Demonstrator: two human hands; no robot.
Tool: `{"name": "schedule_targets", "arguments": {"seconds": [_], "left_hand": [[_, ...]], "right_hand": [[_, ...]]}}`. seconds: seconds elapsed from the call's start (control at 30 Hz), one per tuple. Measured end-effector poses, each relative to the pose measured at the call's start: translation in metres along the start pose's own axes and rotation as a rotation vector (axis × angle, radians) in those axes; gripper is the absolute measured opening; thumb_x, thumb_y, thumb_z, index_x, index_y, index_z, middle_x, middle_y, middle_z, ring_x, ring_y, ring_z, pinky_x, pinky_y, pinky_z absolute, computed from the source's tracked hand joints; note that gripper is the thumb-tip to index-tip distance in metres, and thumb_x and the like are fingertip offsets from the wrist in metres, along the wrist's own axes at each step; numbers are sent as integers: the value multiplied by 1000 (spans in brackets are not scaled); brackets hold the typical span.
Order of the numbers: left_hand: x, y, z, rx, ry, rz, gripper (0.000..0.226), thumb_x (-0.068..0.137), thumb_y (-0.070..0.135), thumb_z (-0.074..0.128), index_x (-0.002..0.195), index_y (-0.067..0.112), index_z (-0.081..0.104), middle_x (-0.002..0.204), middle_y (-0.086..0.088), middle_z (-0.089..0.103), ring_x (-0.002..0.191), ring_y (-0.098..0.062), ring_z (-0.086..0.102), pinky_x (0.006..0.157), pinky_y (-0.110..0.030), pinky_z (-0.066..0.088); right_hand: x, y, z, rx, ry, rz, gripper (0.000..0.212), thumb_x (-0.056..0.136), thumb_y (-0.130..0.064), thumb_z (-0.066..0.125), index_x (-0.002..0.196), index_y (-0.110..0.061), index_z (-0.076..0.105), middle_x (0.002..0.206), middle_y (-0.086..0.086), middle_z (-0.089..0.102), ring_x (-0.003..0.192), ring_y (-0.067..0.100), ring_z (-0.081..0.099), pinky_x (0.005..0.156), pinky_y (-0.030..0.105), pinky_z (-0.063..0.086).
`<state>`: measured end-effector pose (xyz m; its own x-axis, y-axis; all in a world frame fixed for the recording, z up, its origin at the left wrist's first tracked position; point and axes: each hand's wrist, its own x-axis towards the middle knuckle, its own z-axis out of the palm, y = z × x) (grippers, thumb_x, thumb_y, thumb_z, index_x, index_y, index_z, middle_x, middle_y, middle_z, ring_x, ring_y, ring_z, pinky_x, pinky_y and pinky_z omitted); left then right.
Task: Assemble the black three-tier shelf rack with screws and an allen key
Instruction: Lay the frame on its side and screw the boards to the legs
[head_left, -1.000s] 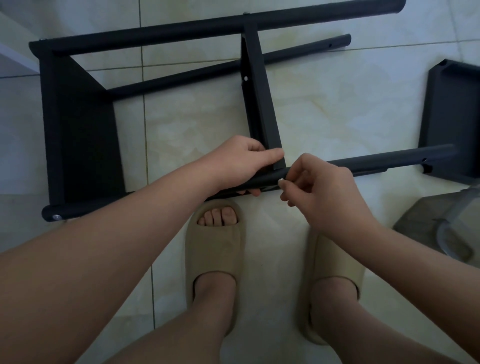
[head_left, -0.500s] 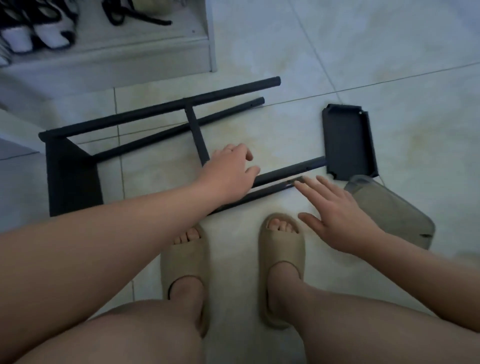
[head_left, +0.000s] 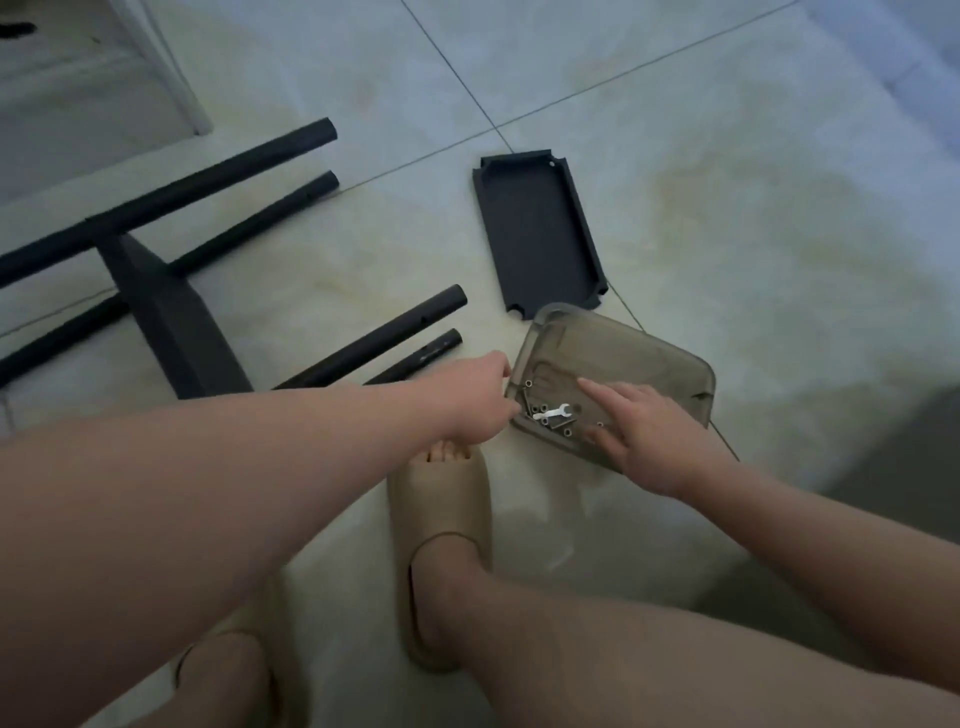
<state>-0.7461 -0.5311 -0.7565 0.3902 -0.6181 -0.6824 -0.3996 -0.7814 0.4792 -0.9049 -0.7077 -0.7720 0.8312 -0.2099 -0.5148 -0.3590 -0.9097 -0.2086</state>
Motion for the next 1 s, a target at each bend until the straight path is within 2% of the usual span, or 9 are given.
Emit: {"name": "schedule_targets", "arguments": {"seconds": [0.07, 0.17, 0.23, 0.33, 0.47, 0.57, 0.67, 0.8, 1.0], "left_hand": [[18, 2, 14, -41, 21, -16, 51, 100, 40, 53, 142, 19, 35, 125, -8, 62, 102, -27, 64, 89, -41, 53], [34, -2, 27, -168, 80, -48, 40, 100, 36, 48, 136, 22, 38, 106, -9, 65, 76, -29, 69, 66, -43, 60], [41, -7, 32, -250, 85, -62, 29, 100, 34, 47, 128, 25, 44, 94, -9, 67, 68, -34, 71, 55, -44, 60], [47, -13, 35, -336, 87, -57, 16, 100, 33, 50, 116, 28, 51, 81, -6, 68, 63, -35, 70, 43, -35, 54], [53, -17, 38, -426, 99, -46, 9, 99, 29, 56, 107, 24, 55, 83, -7, 70, 77, -35, 72, 54, -39, 55], [54, -17, 40, -453, 86, -44, 5, 98, 28, 58, 97, 26, 53, 84, -7, 71, 80, -35, 72, 55, -41, 56], [56, -15, 40, -437, 88, -48, 8, 98, 30, 58, 100, 24, 53, 85, -5, 72, 81, -31, 72, 58, -37, 54], [55, -14, 40, -414, 78, -64, 13, 98, 33, 57, 106, 23, 54, 87, -6, 72, 78, -30, 71, 54, -28, 48], [54, -13, 39, -431, 75, -73, 12, 98, 35, 57, 105, 27, 52, 94, -6, 72, 84, -29, 72, 62, -38, 57]], "right_hand": [[12, 12, 11, 77, -24, 46, 60, 103, -36, 53, 158, -27, 31, 149, 3, 50, 136, 28, 44, 108, 40, 40], [33, 22, 27, 132, -54, 84, 55, 101, -33, 57, 153, -26, 41, 145, 4, 54, 132, 28, 50, 104, 41, 45], [48, 27, 35, 165, -66, 107, 52, 98, -30, 61, 148, -25, 48, 139, 6, 59, 128, 29, 55, 102, 42, 48], [68, 34, 44, 154, -94, 118, 42, 95, -22, 62, 137, -25, 58, 131, 7, 65, 120, 31, 60, 97, 42, 52], [81, 51, 51, 66, -137, 154, 36, 93, -15, 57, 128, -23, 62, 127, 8, 66, 115, 33, 61, 90, 43, 53], [82, 62, 57, 9, -158, 181, 28, 92, -14, 60, 120, -15, 61, 122, 12, 65, 111, 35, 61, 84, 40, 51], [84, 65, 59, 0, -165, 191, 25, 91, -12, 60, 116, -12, 60, 118, 14, 64, 107, 36, 61, 80, 38, 49], [82, 64, 63, -27, -222, 195, 26, 89, -13, 65, 114, -11, 59, 116, 16, 65, 105, 36, 62, 80, 38, 52], [76, 54, 66, -16, -180, 127, 33, 92, -11, 55, 124, -16, 61, 120, 15, 62, 108, 38, 62, 84, 40, 52]]}}
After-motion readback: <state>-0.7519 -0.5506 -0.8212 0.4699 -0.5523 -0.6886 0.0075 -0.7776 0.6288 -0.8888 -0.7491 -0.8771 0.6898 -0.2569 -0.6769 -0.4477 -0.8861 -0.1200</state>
